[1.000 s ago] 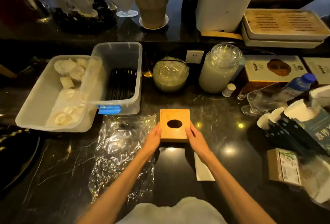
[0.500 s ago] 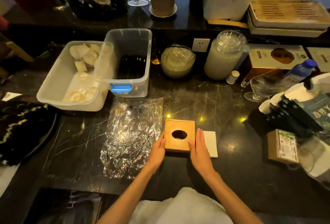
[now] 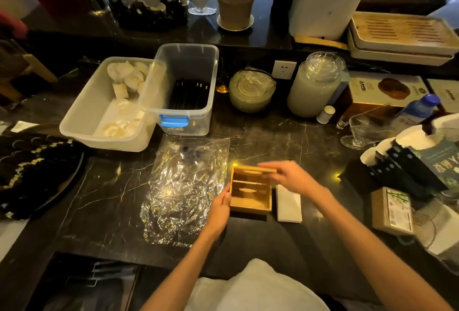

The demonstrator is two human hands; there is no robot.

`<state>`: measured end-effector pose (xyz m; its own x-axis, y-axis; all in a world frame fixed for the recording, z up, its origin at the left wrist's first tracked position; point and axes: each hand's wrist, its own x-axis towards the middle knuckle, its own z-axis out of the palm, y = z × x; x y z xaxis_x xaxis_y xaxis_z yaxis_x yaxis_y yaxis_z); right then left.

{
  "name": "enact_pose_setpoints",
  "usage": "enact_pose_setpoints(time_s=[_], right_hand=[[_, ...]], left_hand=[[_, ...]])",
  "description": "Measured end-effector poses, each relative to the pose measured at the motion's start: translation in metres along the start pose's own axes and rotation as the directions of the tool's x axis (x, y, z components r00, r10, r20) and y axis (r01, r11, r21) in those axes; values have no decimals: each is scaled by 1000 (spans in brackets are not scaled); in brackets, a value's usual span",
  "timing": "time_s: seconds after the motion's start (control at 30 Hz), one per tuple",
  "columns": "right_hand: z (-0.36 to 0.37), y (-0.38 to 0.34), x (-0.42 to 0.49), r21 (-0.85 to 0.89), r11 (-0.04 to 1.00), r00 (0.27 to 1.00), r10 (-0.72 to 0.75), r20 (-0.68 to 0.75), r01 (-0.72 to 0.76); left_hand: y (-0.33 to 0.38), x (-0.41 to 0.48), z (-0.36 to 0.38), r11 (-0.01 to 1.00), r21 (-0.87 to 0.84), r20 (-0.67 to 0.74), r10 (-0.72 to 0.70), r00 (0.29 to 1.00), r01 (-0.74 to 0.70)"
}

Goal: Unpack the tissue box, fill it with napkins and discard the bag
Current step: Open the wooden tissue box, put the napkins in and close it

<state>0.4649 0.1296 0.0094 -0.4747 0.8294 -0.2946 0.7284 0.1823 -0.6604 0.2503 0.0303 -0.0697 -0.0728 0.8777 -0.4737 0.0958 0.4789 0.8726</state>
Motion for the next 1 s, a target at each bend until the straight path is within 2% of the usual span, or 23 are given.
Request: enact_pose_setpoints(time_s=[0.1,0.23,0.4,0.47,0.53,0.57,0.6,0.63,0.7,0.77,0.87,1.0], right_hand=[[-18,3,35,197,977,986,109,-126,-83],[-12,11,59,366,896,957,287,-46,-251],[-3,15,56,393,893,962,264,-69,-217],[-1,23,44,462,863,952,286,-111,-205],[4,42,24,582,789,879,405,-253,-196],[9,55,11,633,749,817,481,-319,-194],[17,68,-2,674,708,754,557,-348,-212],[28,79,-15,709,661,707,623,-335,-246],[51,97,-41,751,562,644,725,-244,-347],[73,107,-63,741,520,628,759,-173,-425],[94,107,-79,738,482,636,766,-94,-472],[100,100,-76,721,474,648,760,-46,-506]], left_hand=[[1,0,1,1000,-4,-1,15,1000,-15],[5,-5,4,1000,-8,-8,1,1000,-1],[12,-9,6,998,59,-52,18,999,-15],[20,-14,14,989,140,-171,60,983,-36],[38,-20,29,954,249,-317,241,917,-165],[47,-22,42,925,296,-299,325,897,-237],[54,-24,59,903,318,-221,367,904,-289],[59,-26,76,905,311,-125,341,932,-290],[64,-30,115,960,234,53,146,988,-154],[59,-27,146,955,295,115,-41,992,6],[44,-20,167,929,345,33,-155,987,134],[31,-13,176,914,276,-80,-286,955,297]])
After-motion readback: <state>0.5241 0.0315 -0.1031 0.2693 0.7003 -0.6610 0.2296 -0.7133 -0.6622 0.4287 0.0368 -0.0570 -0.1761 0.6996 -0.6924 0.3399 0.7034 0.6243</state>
